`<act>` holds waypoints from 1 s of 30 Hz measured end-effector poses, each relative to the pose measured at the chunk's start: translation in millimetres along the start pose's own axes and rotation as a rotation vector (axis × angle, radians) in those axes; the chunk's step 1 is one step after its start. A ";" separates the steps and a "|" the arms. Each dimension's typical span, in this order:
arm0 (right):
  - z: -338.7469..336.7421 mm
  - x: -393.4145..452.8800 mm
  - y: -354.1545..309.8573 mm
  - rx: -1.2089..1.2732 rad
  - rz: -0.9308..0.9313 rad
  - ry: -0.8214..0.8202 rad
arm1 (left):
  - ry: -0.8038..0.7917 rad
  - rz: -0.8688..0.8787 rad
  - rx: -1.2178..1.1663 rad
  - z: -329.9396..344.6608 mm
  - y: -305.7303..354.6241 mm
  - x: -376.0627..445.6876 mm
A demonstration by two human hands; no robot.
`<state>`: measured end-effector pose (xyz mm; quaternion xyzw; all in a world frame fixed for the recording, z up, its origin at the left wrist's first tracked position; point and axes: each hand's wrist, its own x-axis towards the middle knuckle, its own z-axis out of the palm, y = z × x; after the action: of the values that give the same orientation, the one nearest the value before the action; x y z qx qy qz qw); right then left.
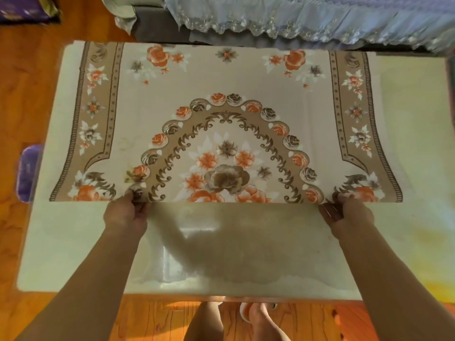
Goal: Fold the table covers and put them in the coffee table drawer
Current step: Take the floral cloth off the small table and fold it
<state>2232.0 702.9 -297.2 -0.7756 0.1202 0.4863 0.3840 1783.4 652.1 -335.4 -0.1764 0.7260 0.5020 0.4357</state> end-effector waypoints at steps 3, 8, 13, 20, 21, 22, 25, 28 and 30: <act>-25.4 4.1 4.7 0.023 0.013 0.010 | 0.016 -0.030 0.047 -16.5 -25.5 -3.1; -87.1 8.0 29.7 0.038 0.121 0.011 | 0.052 -0.054 0.069 -46.6 -70.2 -48.6; -148.2 2.0 67.6 0.065 0.207 0.038 | 0.104 -0.101 0.086 -97.0 -107.8 -80.8; -203.9 -0.3 108.9 0.053 0.239 0.094 | 0.126 -0.162 0.149 -157.4 -138.6 -103.7; -206.8 -0.7 112.9 0.052 0.239 0.097 | 0.131 -0.164 0.148 -162.6 -141.5 -103.7; -208.6 -2.0 117.0 0.046 0.244 0.102 | 0.139 -0.160 0.146 -167.7 -142.7 -101.7; -211.0 -6.5 130.2 0.033 0.242 0.131 | 0.137 -0.161 0.140 -178.2 -142.8 -93.7; -213.0 -10.0 143.6 0.018 0.235 0.146 | 0.149 -0.166 0.120 -189.1 -139.8 -90.7; -211.5 -16.1 149.2 0.015 0.222 0.152 | 0.123 -0.181 0.129 -193.4 -135.6 -91.1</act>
<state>2280.5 448.3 -305.9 -0.7893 0.2378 0.4646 0.3234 1840.2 406.1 -317.2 -0.2433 0.7632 0.4009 0.4445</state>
